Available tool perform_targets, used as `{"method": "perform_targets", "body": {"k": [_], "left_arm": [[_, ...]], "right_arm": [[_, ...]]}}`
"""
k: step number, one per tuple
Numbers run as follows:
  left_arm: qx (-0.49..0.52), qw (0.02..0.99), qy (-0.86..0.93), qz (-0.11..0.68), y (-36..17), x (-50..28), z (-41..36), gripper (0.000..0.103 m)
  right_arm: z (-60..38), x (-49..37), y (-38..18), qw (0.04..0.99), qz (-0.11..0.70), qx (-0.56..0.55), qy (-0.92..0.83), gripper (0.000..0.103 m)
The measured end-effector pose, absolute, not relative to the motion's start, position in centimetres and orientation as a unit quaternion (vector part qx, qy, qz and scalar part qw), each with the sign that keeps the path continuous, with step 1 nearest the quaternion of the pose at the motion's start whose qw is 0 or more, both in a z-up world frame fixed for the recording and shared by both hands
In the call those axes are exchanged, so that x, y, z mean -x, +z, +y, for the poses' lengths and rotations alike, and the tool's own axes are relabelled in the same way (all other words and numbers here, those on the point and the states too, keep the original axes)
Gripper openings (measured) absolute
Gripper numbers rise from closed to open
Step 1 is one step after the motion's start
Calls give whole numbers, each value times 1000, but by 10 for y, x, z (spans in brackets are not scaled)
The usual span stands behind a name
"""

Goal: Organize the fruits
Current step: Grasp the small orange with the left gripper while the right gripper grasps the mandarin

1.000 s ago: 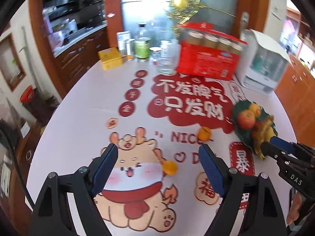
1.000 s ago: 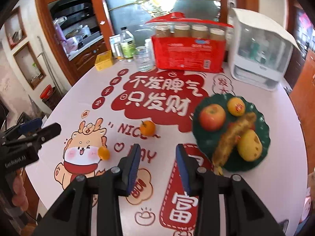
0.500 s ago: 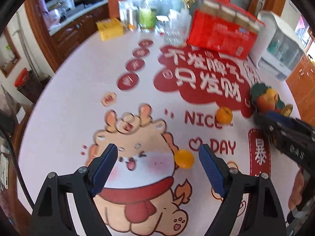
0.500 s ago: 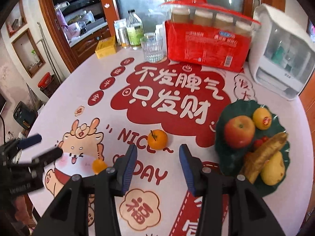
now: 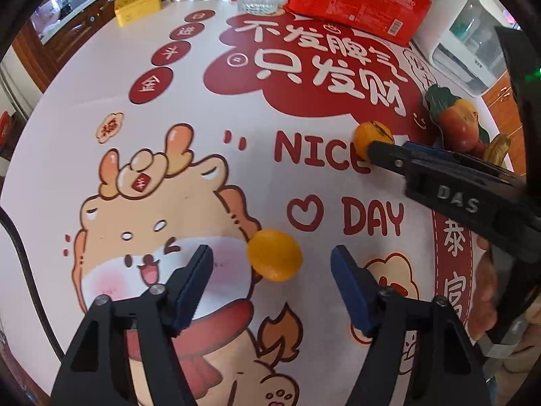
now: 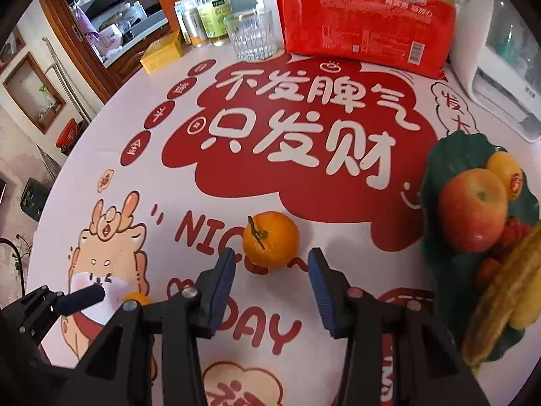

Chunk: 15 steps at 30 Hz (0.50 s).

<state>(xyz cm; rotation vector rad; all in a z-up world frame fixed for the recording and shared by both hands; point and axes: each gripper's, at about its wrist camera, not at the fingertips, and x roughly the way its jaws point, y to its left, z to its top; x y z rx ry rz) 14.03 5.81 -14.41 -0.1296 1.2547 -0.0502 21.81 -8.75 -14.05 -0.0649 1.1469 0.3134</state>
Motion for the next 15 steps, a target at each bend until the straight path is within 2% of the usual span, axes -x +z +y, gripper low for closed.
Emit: {"method": "perform_targets", "body": {"k": [3,5,9,15], "left_arm": [[65,806,-24,588,-149,-143,58,56],[69,805,-21,589,-153,-145,59,53],[71,802,-21,593,-158,-147,58,35],[62,808,-17,585,-158,-146,55,34]], "right_arm": [[-84,-221,-149,831,536,38,145,45],[-82,-222,-153,833,533,39,145,45],[-81,-224,-159,840,521,41,143,45],[-76,-222,-160,845,513,56,143,40]]}}
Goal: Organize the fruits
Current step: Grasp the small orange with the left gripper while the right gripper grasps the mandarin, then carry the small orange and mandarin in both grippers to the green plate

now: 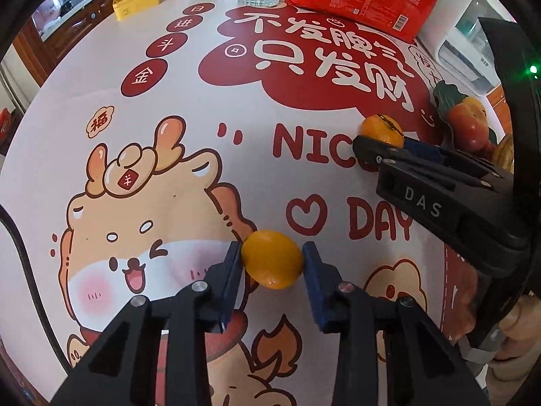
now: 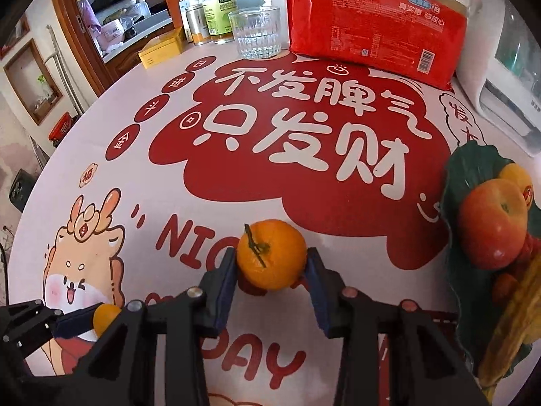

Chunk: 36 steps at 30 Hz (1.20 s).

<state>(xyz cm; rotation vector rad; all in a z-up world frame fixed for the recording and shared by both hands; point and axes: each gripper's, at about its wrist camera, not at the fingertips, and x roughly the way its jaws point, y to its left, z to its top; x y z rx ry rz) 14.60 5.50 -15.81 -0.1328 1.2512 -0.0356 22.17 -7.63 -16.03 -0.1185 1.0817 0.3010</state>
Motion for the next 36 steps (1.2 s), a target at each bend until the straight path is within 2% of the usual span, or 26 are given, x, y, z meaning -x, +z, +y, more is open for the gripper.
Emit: {"method": "perform_targets", "body": {"k": [22,36], "left_arm": [[51,824,-19,564,-133,-121,51,34],[31,838,-39,544,-108,-101,18,33]], "right_arm": [[-92,-170,-120,862,485,60,136,39],[-148,-107,-96,867,485,38,104,39]]}}
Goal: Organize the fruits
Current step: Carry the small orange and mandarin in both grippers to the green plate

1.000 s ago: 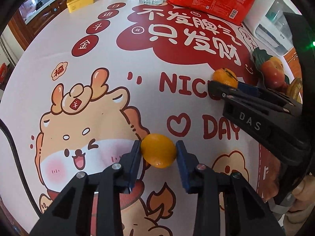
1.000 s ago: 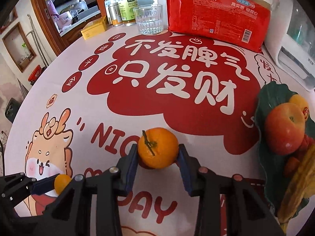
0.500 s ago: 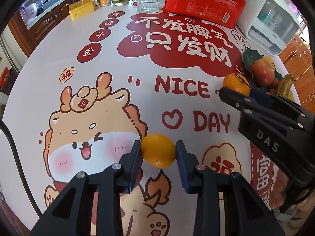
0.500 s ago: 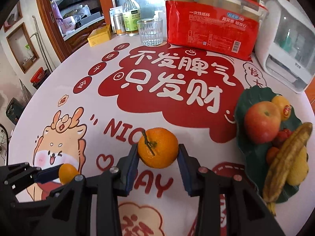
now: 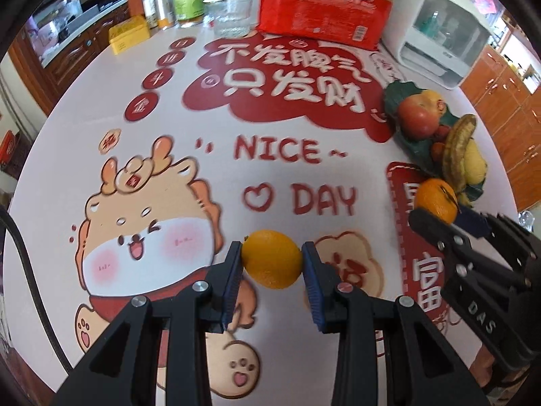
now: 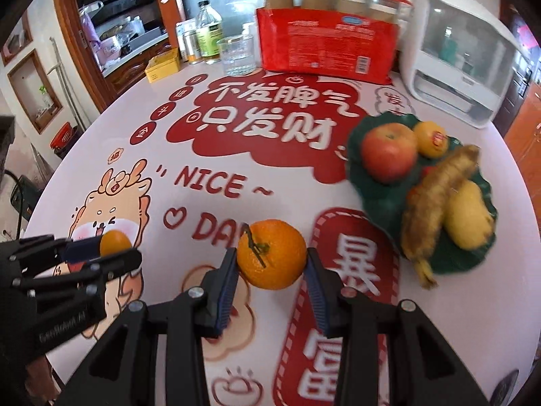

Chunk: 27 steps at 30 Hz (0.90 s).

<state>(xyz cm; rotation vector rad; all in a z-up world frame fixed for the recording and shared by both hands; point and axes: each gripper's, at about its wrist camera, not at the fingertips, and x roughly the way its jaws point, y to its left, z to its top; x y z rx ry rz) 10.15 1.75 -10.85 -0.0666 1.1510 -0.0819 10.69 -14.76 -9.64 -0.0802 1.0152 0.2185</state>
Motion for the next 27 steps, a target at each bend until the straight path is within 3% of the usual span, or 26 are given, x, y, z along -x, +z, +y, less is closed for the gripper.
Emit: {"method": "perform_targets", "body": {"k": [12,27], "left_arm": [[-9,854,-107,508,-56,-133,-68,33],[-81,869,-160,462,14,-216,-151,33]], "right_arm": [[-231,-85,-50,890,454,10,39,39],[-312,-143,19,910,412,30,-29,39]]}}
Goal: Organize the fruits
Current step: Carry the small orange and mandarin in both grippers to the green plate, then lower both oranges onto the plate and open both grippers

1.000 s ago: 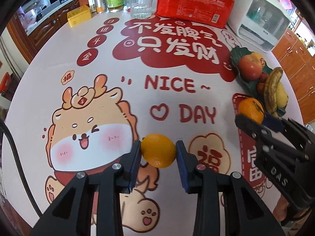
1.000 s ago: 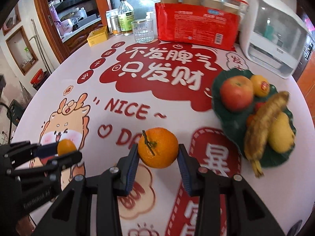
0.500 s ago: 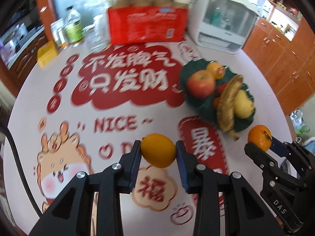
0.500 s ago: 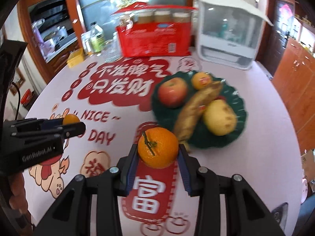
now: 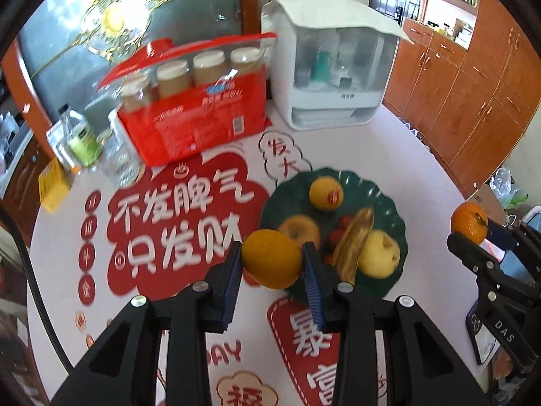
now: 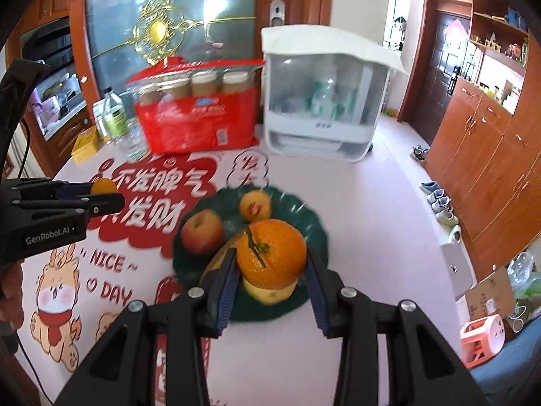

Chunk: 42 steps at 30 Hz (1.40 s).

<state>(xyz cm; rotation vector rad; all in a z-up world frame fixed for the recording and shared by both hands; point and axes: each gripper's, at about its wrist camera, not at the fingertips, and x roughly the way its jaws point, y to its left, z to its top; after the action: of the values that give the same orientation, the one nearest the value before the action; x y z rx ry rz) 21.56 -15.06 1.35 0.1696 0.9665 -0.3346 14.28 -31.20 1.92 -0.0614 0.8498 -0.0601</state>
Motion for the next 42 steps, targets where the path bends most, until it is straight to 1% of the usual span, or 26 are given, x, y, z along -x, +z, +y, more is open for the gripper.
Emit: {"method": "perform_targets", "body": {"k": [4,9,17,26,33,38,41,42], "left_arm": [[-107,868,-168,456,17,-237,-168,33],[-118,854,-198,467,2,-264,-188,34],[-99,832,-214,502,-52,-299,-205,34],[-80,815,-221,530,-101,-319,-221,34],[-90,808,-229,536,-118,-323,-234,33],[-96,812,-223,530,-116,-321,-234,33],[-94,817,-218,525,-109,-320,-230,35],[-94,820,-216,522,-106,-319,-228,37]], "right_arm": [[-326,-169,17,905,424,20,-30,39],[-340,-198,-6,890,454,-5,-25,39],[-349,-230,-66,860,509,-17,-36,39],[-364,-243,-109,839,542,-32,-45,39],[-368,-247,-120,834,548,-39,-43,40],[-365,-246,-118,837,544,-32,-45,40],[-363,-243,-112,842,536,-34,-40,42],[-363,-243,-109,845,532,-36,-37,42]]}}
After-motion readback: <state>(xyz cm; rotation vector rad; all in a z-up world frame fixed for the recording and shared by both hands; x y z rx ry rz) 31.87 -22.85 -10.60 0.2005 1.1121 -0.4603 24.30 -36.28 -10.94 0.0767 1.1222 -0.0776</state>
